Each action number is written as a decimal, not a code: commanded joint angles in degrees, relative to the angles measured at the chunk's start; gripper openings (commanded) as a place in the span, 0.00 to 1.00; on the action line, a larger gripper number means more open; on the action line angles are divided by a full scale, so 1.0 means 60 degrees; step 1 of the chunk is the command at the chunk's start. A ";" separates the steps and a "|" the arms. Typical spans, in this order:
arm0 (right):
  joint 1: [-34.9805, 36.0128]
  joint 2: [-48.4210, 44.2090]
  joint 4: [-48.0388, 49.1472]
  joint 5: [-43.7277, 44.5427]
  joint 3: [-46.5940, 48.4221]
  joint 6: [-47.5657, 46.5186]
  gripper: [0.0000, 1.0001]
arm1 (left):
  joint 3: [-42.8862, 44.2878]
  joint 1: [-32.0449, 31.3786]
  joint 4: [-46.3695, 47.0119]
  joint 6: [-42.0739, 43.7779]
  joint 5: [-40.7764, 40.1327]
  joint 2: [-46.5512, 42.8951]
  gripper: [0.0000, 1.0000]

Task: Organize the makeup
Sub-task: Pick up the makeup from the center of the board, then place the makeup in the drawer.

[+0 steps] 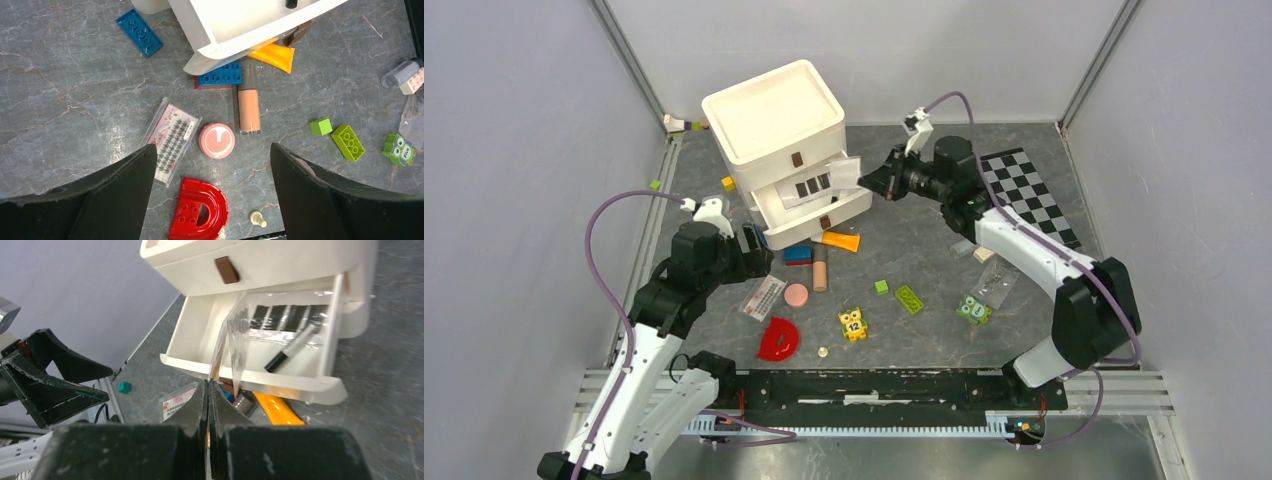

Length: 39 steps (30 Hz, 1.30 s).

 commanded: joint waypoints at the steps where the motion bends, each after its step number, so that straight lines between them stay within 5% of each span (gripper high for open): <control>1: 0.0527 0.0967 -0.0226 -0.0559 0.1169 -0.0311 0.00 | -0.0018 0.0006 0.0418 0.0036 -0.0020 -0.0101 0.89; 16: 0.1535 0.4071 -0.0410 -0.0722 0.3911 0.0331 0.00 | -0.0033 0.0005 0.0462 0.0037 0.0034 -0.0134 0.90; 20: 0.1534 0.4441 -0.1742 0.1141 0.4916 -0.0559 0.26 | -0.0033 0.0005 0.0492 0.0051 0.0088 -0.0083 0.90; 24: 0.1433 0.4504 -0.2900 0.2947 0.5526 -0.1070 0.31 | -0.0033 0.0005 0.0492 0.0066 0.0095 -0.0108 0.90; 31: 0.1048 0.3211 -0.3170 0.4485 0.4574 -0.1598 0.33 | -0.0047 0.0006 0.0492 0.0067 0.0069 -0.0155 0.91; 39: 0.0127 0.0515 -0.3750 0.5411 0.1770 -0.2416 0.37 | -0.0044 0.0004 0.0492 0.0051 0.0075 -0.0141 0.91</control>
